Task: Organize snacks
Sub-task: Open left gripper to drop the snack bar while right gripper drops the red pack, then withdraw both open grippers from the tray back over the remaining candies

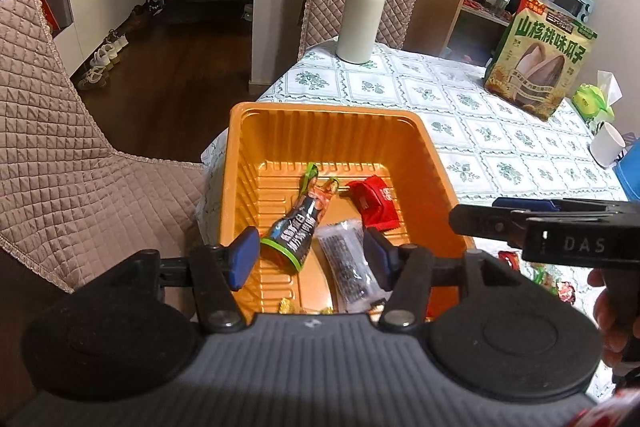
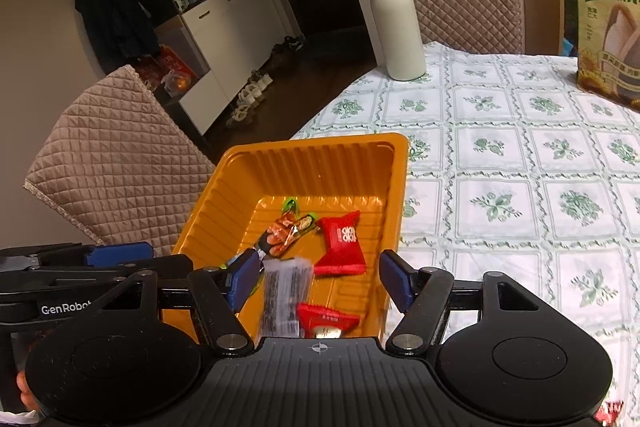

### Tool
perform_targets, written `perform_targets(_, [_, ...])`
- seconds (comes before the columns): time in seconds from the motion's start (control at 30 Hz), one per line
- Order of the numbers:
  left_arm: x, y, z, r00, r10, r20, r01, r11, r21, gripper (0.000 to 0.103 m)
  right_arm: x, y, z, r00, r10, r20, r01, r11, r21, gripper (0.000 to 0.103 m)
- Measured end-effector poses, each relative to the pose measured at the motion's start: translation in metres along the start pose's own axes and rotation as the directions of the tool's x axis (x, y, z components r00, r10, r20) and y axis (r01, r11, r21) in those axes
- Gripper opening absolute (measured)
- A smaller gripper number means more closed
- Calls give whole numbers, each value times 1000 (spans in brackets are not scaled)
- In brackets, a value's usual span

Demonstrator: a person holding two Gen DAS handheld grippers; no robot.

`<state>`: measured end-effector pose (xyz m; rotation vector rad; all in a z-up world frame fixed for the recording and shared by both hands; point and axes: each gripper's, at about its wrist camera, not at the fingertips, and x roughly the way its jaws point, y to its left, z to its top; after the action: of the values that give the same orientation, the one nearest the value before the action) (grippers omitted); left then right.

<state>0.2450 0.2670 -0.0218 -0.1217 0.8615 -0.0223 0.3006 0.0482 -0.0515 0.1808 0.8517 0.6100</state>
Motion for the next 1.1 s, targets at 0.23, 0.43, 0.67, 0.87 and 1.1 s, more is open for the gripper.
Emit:
perform_targets(0.23, [-18, -16, -12, 1000, 5, 6, -5, 1000, -1, 55, -26, -3, -10, 1000, 13, 8, -13, 1000, 5, 71])
perform_targets(0.43, [-34, -29, -25, 1000, 22, 15, -22, 1000, -15, 56, -44, -6, -21, 999, 31, 7, -31, 1000, 2, 72])
perform_targets(0.67, [-53, -48, -43, 999, 46, 21, -45, 999, -31, 56, -69, -11, -34, 999, 53, 5, -53, 999, -13, 72])
perform_targets(0.87, [-64, -70, -61, 998, 55, 15, -55, 997, -47, 56, -92, -20, -47, 998, 68, 0, -68, 997, -30, 73])
perform_targets(1.1, [-76, -100, -82, 998, 58, 14, -57, 997, -55, 56, -119, -36, -65, 997, 81, -13, -81, 996, -36, 73])
